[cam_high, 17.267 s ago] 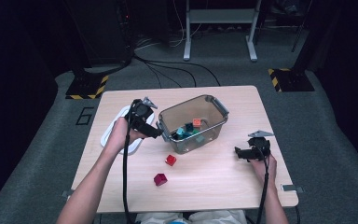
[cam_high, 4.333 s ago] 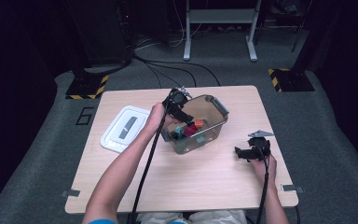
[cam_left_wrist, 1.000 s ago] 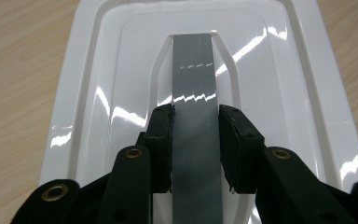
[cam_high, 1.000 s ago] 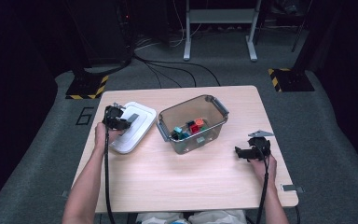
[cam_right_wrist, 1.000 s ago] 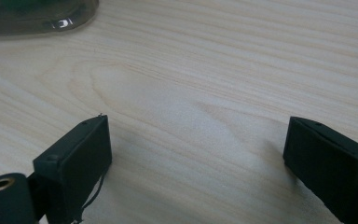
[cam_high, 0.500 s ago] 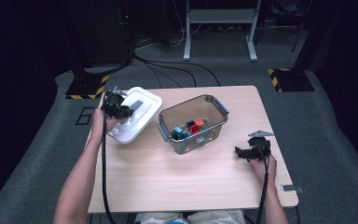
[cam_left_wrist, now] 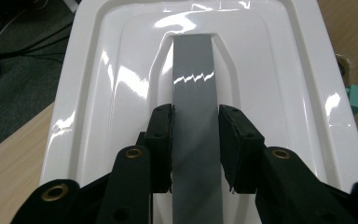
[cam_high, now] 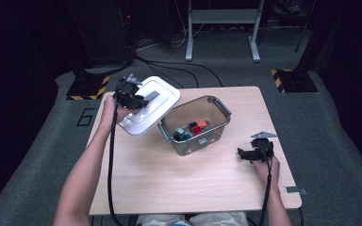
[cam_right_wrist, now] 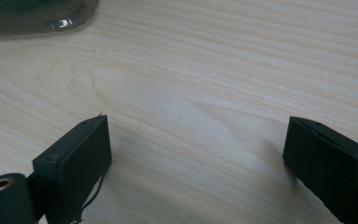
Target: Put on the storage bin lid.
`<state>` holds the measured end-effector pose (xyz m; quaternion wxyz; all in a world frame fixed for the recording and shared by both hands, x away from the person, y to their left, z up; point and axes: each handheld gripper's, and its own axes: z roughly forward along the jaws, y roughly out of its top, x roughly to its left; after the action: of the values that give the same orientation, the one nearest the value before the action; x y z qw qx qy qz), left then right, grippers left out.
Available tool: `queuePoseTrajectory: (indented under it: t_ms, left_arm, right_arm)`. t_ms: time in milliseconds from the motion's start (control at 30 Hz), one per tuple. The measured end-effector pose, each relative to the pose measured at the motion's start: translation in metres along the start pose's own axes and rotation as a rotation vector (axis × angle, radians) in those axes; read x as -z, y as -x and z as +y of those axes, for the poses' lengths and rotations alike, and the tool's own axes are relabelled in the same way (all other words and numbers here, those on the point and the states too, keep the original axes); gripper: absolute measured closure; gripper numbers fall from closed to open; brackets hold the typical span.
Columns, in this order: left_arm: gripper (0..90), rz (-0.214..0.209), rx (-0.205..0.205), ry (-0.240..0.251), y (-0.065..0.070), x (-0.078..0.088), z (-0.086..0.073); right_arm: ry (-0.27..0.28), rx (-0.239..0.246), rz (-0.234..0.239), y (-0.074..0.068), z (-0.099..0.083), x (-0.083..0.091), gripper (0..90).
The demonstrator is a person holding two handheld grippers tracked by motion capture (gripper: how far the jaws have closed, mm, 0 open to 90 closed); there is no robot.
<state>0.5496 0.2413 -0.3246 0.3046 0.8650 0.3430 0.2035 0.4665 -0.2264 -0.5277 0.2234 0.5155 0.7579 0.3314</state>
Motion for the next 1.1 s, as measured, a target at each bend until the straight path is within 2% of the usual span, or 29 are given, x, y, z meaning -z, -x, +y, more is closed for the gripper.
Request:
queuePoseTrajectory:
  t_ms: [233,700,900,1100]
  left_arm:
    - [66.6,-0.062,-0.069,-0.005,0.027,-0.013,0.025]
    - [66.5,-0.170,-0.188,-0.094,0.074,-0.063,0.055]
    - [66.6,-0.200,-0.209,-0.099,0.087,-0.080,0.061]
    - [66.5,-0.229,-0.222,-0.090,0.096,-0.089,0.065]
  right_arm:
    - [0.000,0.000,0.000,0.000,0.000,0.000,7.1]
    - [0.000,-0.001,0.004,0.000,0.000,0.000,7.2]
    - [0.000,-0.001,0.004,0.000,0.000,0.000,7.3]
    - [0.000,0.000,0.004,0.000,0.000,0.000,7.3]
